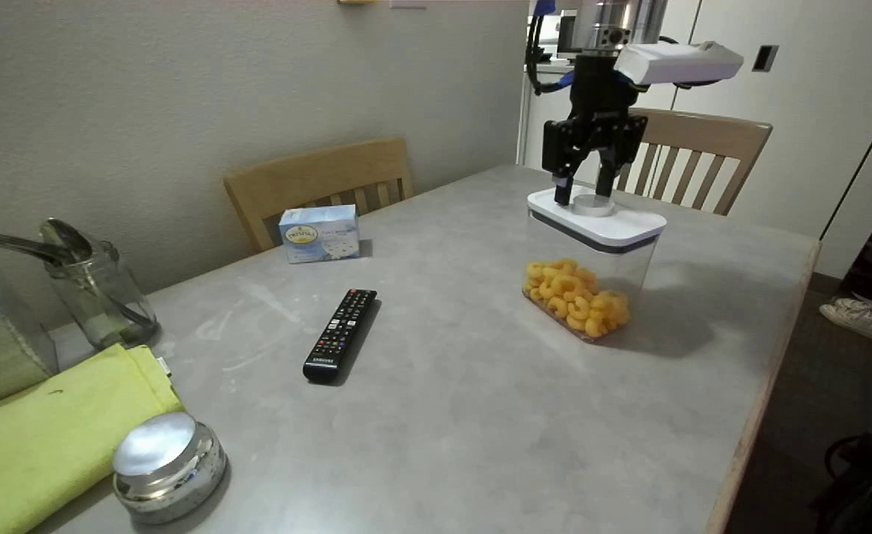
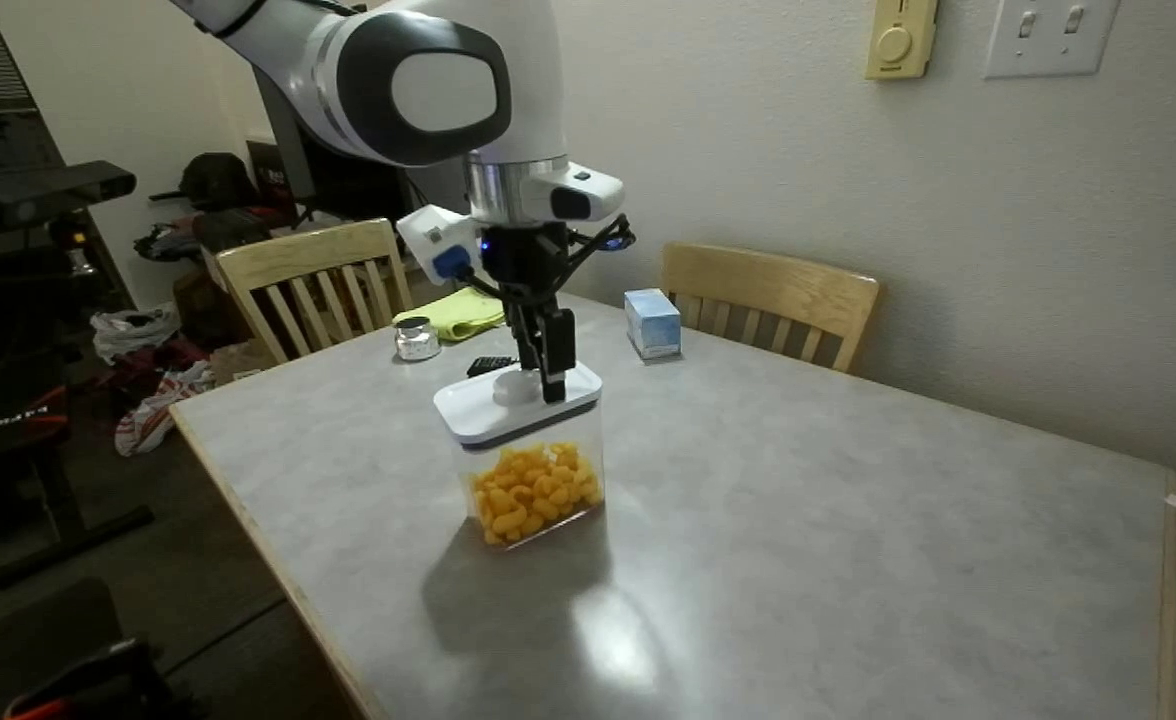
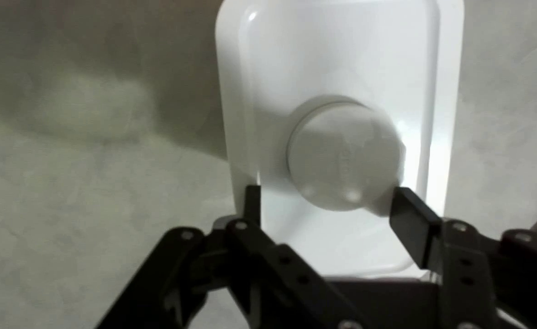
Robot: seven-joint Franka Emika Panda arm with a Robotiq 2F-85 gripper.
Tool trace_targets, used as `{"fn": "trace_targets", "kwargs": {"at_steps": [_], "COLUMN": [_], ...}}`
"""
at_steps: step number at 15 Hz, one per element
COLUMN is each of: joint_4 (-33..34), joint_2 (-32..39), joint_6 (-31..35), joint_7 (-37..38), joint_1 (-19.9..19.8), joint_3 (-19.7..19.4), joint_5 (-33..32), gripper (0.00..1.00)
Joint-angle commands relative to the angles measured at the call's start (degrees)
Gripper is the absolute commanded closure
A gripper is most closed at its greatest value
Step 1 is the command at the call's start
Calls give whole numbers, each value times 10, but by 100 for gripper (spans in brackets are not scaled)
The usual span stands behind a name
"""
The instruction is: Press the button on the lid then put the lid on the table
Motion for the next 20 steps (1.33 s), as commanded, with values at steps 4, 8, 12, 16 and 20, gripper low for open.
{"fn": "trace_targets", "kwargs": {"at_steps": [4, 8, 12, 16, 20], "joint_4": [-24, -28, -32, -41, -56], "joint_2": [-13, -16, -20, -26, -37], "joint_6": [8, 9, 10, 12, 14], "joint_7": [-2, -1, 0, 4, 10], "joint_1": [2, 2, 3, 6, 11], "joint_3": [1, 2, 3, 5, 6], "joint_5": [9, 9, 10, 11, 11], "gripper": [19, 22, 35, 33, 18]}}
